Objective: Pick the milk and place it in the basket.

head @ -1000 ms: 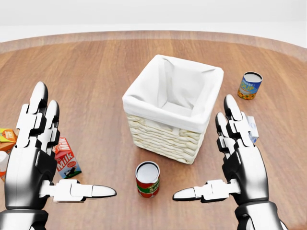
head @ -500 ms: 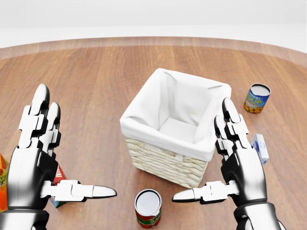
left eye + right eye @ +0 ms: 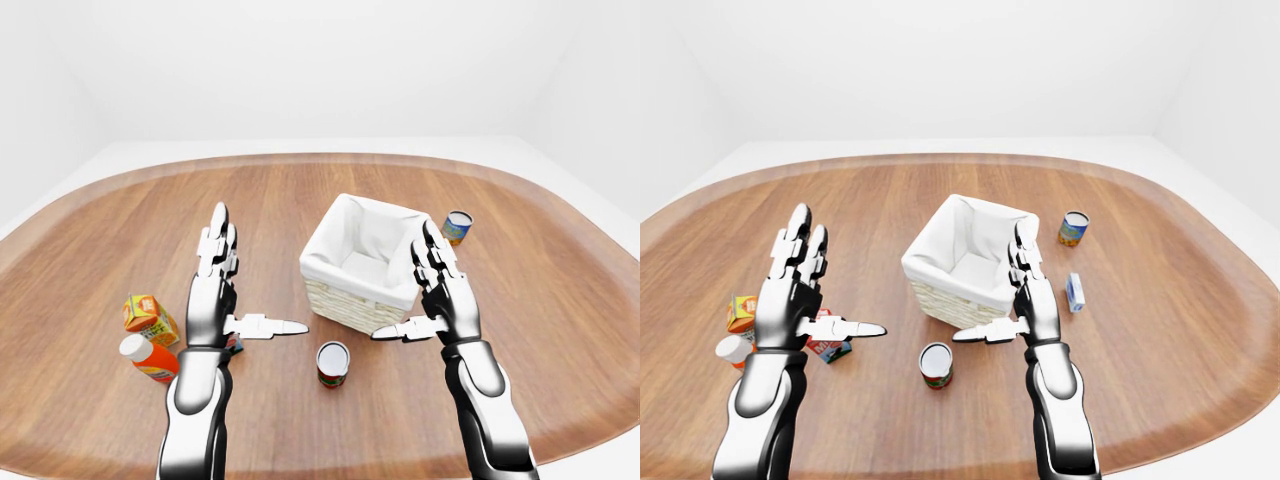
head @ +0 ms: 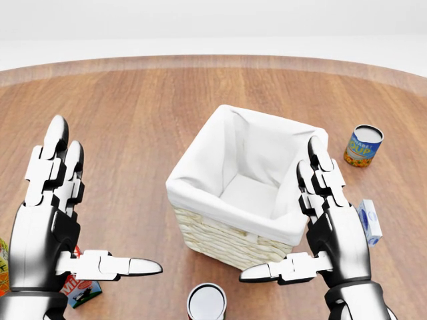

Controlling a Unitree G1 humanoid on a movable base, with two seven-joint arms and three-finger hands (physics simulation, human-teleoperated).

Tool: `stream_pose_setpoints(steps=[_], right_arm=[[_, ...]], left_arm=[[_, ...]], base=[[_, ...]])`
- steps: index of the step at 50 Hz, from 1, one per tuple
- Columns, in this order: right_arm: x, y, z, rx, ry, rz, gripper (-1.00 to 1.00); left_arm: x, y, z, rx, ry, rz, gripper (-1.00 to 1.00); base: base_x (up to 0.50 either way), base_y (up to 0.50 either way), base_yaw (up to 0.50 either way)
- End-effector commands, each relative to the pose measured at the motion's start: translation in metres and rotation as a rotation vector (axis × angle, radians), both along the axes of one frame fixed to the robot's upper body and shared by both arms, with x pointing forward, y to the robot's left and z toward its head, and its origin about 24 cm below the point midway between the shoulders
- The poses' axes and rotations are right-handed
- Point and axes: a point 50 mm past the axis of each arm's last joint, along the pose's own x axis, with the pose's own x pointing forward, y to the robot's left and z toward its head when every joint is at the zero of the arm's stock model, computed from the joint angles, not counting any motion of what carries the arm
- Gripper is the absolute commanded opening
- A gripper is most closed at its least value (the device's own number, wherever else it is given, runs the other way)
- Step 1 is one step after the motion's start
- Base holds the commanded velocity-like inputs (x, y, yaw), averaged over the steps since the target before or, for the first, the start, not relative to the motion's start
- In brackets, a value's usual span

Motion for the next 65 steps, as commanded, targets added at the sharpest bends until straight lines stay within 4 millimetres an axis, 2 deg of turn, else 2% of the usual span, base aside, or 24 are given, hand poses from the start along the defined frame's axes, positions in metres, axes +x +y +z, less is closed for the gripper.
stream_pose_setpoints(steps=[1,9,15,19,21,39,48,61,65], right_arm=[[-0.001,0.000,0.001,0.005,-0.006,0.009,1.00],[0.000,0.001,-0.001,0.002,0.005,0.001,1.00],[-0.001,0.000,-0.004,0.003,0.019,0.006,1.00],[-0.001,0.001,-0.007,0.006,0.028,0.008,1.00],[-0.001,0.001,-0.007,0.006,0.030,0.008,1.00],[0.000,0.000,-0.008,0.016,0.035,0.003,1.00],[-0.001,0.000,-0.006,0.020,0.027,0.003,1.00],[-0.002,0.000,-0.005,0.025,0.023,0.007,1.00],[-0.002,0.000,-0.006,0.028,0.024,0.009,1.00]], left_arm=[[-0.001,0.000,0.003,0.003,-0.013,0.001,1.00],[0.001,0.003,0.003,0.022,-0.013,0.014,1.00],[0.011,0.014,-0.014,0.087,0.065,0.071,1.00],[0.012,0.024,-0.032,0.159,0.150,0.123,1.00],[0.011,0.027,-0.036,0.167,0.165,0.116,1.00],[0.006,0.042,-0.038,0.438,0.177,0.196,1.00],[0.007,0.039,-0.038,0.462,0.180,0.176,1.00],[0.026,0.051,-0.055,0.511,0.207,0.228,1.00],[0.029,0.056,-0.055,0.512,0.216,0.245,1.00]], base=[[0.33,0.00,0.00],[0.33,0.00,0.00],[0.04,0.00,0.00],[0.00,0.00,0.00],[0.00,0.00,0.00],[0.00,0.00,0.00],[0.00,0.00,0.00],[0.00,0.00,0.00],[0.00,0.00,0.00]])
